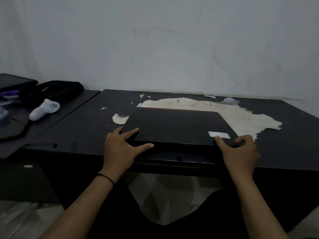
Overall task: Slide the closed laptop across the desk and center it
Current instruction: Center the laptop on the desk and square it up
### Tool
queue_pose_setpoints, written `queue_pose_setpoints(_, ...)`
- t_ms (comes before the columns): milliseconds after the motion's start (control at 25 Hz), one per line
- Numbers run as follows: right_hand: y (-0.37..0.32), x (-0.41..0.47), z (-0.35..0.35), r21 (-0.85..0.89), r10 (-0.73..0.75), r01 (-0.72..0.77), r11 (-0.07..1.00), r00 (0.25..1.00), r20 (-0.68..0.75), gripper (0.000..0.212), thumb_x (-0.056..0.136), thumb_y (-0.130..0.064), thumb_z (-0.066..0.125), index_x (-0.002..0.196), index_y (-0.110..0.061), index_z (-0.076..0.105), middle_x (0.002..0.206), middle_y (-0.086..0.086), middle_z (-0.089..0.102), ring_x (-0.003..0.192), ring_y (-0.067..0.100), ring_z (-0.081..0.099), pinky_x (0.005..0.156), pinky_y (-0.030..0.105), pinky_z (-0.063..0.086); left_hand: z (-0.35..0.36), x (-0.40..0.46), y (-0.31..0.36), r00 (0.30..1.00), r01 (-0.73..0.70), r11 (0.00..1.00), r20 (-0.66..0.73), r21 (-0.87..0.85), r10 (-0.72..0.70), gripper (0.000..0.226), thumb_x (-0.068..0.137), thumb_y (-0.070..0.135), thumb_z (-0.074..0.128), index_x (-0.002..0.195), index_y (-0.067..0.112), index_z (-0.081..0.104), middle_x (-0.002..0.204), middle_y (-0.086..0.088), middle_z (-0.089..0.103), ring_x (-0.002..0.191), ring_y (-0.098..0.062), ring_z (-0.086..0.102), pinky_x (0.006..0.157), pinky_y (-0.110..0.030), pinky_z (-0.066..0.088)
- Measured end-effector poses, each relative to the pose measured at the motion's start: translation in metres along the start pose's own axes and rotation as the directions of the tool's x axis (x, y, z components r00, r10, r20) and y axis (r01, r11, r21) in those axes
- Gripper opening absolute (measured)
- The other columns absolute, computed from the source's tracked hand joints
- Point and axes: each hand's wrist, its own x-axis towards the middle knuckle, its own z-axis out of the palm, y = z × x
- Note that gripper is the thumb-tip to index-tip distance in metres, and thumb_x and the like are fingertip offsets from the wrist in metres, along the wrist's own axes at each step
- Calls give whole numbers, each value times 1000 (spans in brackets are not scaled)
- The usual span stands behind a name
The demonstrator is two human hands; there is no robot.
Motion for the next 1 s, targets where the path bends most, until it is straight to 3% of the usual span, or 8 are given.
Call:
queue_pose_setpoints(280,1,-16,2,-78,-78,73,994,995,-65,43,71,-42,80,81,-18,45,86,4,55,66,5,47,52,25,32,0,-2,-7,1000,-24,998,8,66,23,94,42,92,60,120,40,71,140,-15,59,127,-30,51,108,-40,39)
queue_pose_setpoints(400,2,-18,6,-121,-85,81,989,996,-33,38,75,-42,75,83,-20,45,89,2,52,66,12,47,55,29,32,0,-3,-7,999,-37,990,20,135,34,95,43,93,58,123,42,70,140,-13,59,127,-30,52,106,-39,41)
queue_pose_setpoints(600,0,-21,7,-160,-62,60,985,998,-8,35,78,-43,70,88,-20,46,97,3,52,80,29,54,72,41,47,3,-3,-10,999,-48,982,16,183,46,97,44,98,52,123,43,69,139,-12,59,125,-29,52,105,-41,43)
queue_pose_setpoints(760,-2,-22,9,-210,-62,60,976,998,-3,33,81,-39,69,94,-19,46,101,4,51,85,27,51,91,53,49,3,-4,-11,999,-45,981,26,190,41,99,44,100,50,125,45,67,142,-11,57,129,-30,50,106,-44,43)
queue_pose_setpoints(840,0,-22,11,-244,-95,93,965,995,1,31,83,-37,67,99,-17,50,108,11,55,94,30,50,96,52,45,3,-4,-9,999,-45,982,33,184,40,100,45,98,50,127,44,66,144,-10,55,132,-29,48,108,-45,42)
queue_pose_setpoints(1000,4,-22,14,-347,-130,139,928,990,48,35,87,-35,61,115,-14,59,135,18,54,136,38,37,109,58,34,4,-5,-5,996,-69,979,73,191,56,102,49,96,54,133,40,60,152,-8,45,141,-26,38,112,-46,40)
